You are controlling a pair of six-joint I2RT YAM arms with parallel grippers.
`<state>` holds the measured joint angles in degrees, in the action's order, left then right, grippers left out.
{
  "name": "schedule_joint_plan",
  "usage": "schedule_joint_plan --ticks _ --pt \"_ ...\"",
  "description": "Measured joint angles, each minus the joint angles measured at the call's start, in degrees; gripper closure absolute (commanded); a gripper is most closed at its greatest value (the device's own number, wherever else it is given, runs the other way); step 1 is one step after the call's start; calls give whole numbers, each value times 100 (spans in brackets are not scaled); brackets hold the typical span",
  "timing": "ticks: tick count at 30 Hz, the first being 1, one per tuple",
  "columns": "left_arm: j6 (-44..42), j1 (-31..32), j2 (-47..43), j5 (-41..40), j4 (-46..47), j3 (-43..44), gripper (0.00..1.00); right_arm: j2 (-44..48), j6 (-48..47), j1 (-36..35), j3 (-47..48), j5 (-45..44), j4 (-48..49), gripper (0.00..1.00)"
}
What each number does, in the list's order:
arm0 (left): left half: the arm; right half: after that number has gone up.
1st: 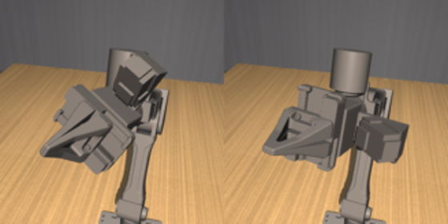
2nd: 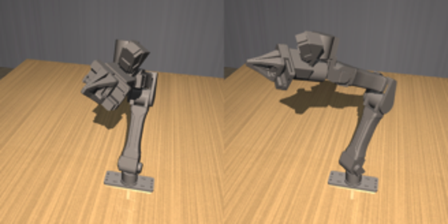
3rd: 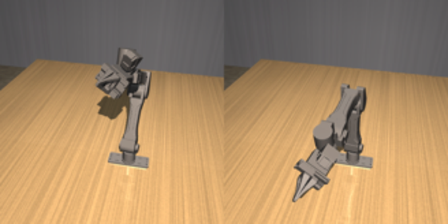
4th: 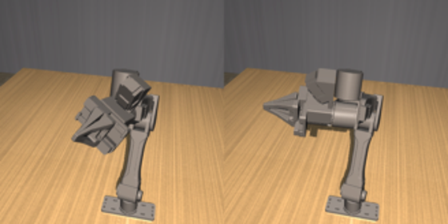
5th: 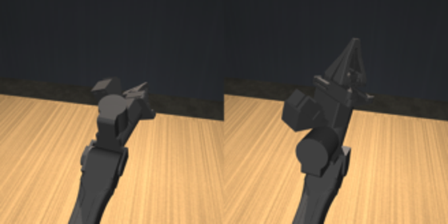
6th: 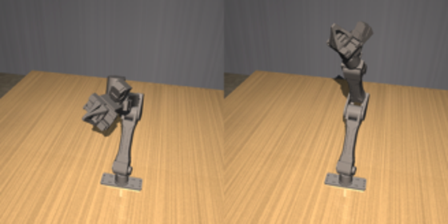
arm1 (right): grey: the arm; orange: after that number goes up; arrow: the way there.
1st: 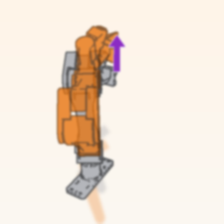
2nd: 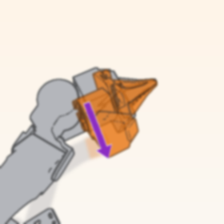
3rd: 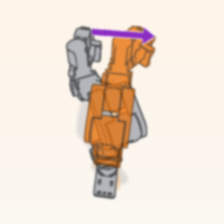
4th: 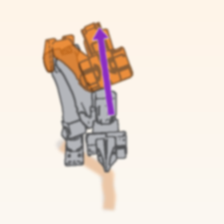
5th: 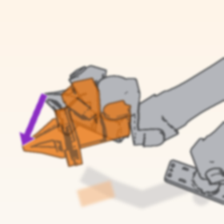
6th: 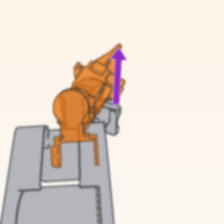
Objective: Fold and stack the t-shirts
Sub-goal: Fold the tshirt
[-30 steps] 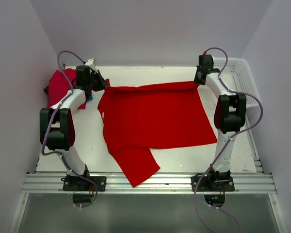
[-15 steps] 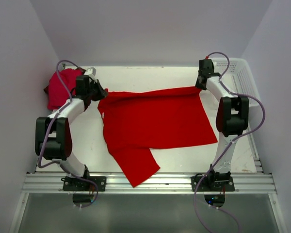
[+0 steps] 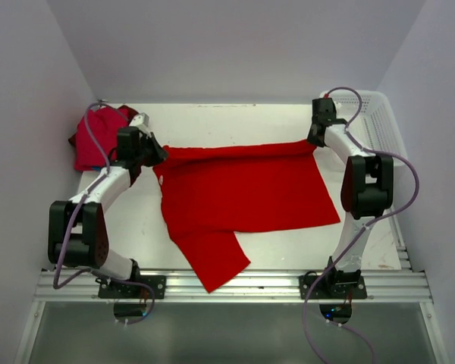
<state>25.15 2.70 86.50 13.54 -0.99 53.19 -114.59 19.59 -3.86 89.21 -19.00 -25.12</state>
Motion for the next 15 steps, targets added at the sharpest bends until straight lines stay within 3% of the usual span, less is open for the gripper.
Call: schedule_joint_plan --ticks 8,9,11,12,15 --pt "127 98 -560 -74 33 -557 100 129 48 0 -221 -4 0 100" --pt "138 105 -627 -74 28 -651 80 140 55 0 -236 -7 -7 90" --pt "155 125 -769 -72 22 -820 55 164 98 -13 -245 -20 -9 77" --pt "195 131 -868 -72 9 -911 35 179 103 -24 -249 -44 -13 61" --pt "334 170 -1364 -114 4 -1233 10 302 125 -37 -302 -98 -9 48"
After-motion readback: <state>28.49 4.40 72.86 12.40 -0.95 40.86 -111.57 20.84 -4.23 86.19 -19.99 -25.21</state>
